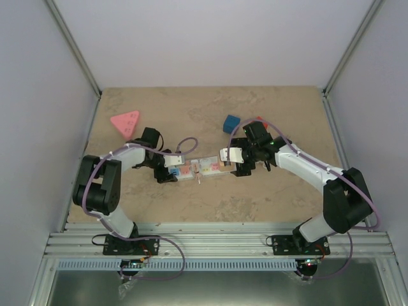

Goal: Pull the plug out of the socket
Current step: Remove the plug from the socket.

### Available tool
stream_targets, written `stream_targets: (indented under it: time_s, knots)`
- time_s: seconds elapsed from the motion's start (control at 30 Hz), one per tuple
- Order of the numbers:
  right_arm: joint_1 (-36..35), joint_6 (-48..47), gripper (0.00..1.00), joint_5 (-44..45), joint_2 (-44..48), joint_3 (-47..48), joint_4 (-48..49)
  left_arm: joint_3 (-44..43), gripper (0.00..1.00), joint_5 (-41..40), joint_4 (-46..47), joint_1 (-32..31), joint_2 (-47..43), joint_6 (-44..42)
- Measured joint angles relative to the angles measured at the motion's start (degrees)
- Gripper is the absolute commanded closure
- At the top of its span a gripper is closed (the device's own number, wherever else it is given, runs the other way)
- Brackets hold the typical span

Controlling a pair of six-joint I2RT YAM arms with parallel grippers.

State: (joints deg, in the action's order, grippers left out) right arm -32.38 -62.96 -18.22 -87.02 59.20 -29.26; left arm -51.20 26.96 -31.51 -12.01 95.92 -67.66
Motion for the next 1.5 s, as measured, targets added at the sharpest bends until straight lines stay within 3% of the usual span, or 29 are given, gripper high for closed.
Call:
stream_targets:
  time_s: [0.4,0.9,1.5]
  knots:
    - [0.0,0.3,0.02,1.7,0.1,0.0,0.0,0.8,0.75,-1.2,-1.1,-0.4,-1.8,1.7]
    - [0.0,-0.2,0.02,1.5,0.1,2.9,-4.0,4.8,0.95,-2.7,-2.3,-0.7,-9.3,1.9]
    - [0.0,0.5,0.02,1.0,-3.0,8.0,-10.1,6.6,0.93,-2.4,-2.3,-0.9,-12.2,1.9]
